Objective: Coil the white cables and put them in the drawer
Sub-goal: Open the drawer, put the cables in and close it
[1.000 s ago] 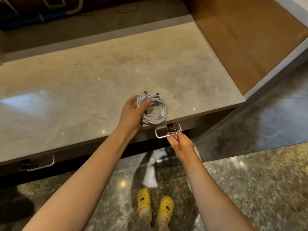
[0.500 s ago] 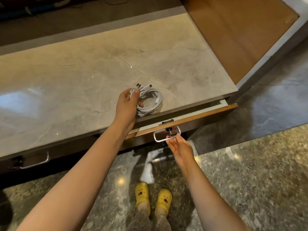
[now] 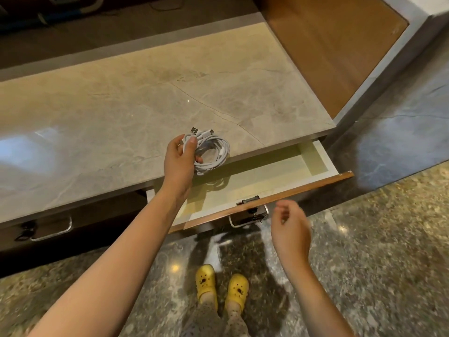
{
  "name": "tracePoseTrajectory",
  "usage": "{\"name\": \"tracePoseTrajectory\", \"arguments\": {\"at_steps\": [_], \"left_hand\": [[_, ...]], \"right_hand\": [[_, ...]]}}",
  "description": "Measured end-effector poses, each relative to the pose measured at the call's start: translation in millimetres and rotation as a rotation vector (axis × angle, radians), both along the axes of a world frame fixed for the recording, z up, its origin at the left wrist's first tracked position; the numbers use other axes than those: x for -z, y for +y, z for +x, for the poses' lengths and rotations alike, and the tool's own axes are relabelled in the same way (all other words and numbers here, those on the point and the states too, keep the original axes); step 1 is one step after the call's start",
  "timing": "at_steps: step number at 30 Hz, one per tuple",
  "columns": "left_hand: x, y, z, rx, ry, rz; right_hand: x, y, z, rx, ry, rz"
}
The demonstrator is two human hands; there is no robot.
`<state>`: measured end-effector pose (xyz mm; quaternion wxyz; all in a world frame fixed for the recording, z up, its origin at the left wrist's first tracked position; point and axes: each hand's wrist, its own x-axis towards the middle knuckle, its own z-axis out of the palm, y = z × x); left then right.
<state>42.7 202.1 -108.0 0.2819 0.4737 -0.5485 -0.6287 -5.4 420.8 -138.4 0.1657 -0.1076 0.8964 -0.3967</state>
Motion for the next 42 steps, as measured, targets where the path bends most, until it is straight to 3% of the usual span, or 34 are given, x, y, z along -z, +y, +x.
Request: {"name": "tracePoseTrajectory", "arguments": {"at_steps": [1, 3, 5, 7, 15, 22, 33, 38, 42], "left_hand": [[0, 2, 0, -0.008, 0.0, -0.001], [-1, 4, 1, -0.018, -0.007, -0.006], [-1, 6, 1, -0.021, -0.021, -0.006], [0, 10, 4, -0.004, -0.029, -0.015], [10, 48, 11, 0.152, -0.078, -0.109], [38, 76, 27, 0.299, -0.111, -0.149], [100, 60, 1, 0.378, -0.359, 0.022], [107, 60, 4, 0.528, -0.704, -0.42], [84, 57, 19, 0.562, -0.796, -0.431]], "right_hand": [[-12, -4, -4, -0.079, 0.18, -0.019], [-18, -21, -22, -0.337, 0.286, 0.055], [-6, -39, -40, -0.61, 0.305, 0.366], [8, -45, -46, -0.732, 0.341, 0.592], [32, -13, -28, -0.618, 0.72, 0.45], [35, 14, -12, -0.597, 0.589, 0.49], [39, 26, -6, -0.58, 0.648, 0.465], [41, 26, -6, -0.579, 0.649, 0.443], [40, 21, -8, -0.582, 0.636, 0.439]]}}
